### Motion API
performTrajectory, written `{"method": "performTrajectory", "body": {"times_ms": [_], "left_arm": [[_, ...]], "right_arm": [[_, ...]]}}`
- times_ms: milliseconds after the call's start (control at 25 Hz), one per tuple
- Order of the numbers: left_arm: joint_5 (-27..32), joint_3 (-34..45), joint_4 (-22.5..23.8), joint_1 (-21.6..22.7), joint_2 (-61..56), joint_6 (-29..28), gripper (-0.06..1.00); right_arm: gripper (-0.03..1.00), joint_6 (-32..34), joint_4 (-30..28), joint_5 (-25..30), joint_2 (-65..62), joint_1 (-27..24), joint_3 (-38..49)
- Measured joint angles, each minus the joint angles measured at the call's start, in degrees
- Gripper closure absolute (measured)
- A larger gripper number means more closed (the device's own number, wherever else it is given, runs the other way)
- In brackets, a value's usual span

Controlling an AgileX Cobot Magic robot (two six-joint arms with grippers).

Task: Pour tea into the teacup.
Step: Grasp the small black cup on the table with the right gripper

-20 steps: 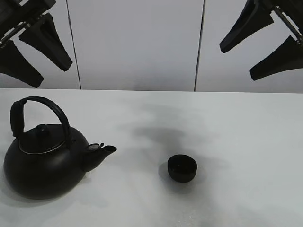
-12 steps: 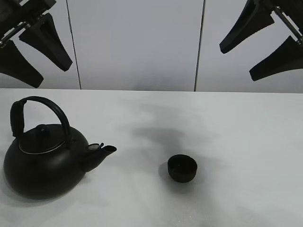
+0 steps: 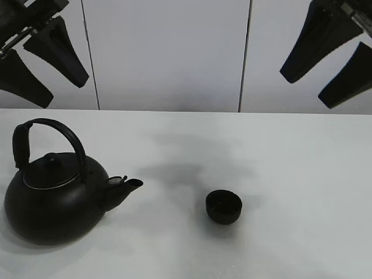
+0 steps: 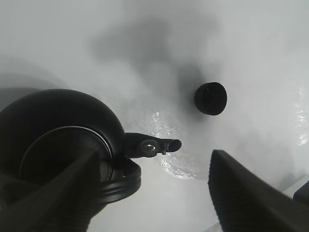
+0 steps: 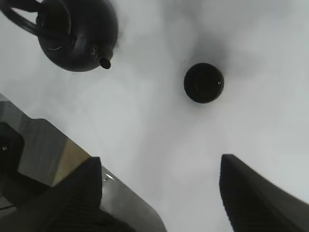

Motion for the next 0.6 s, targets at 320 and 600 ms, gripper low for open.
{"method": "performTrajectory", "body": {"times_ms": [320,600], "left_arm": [[0.0,0.0,0.1,0.0,0.0,0.0,0.47],[0.0,0.0,0.1,0.0,0.0,0.0,0.47]], "right_arm": [[0.48,5.8,-19.0,-1.5,0.0,17.6,-9.7],[0.47,14.1,-28.7,-1.6,5.8,23.8,-9.7]]}}
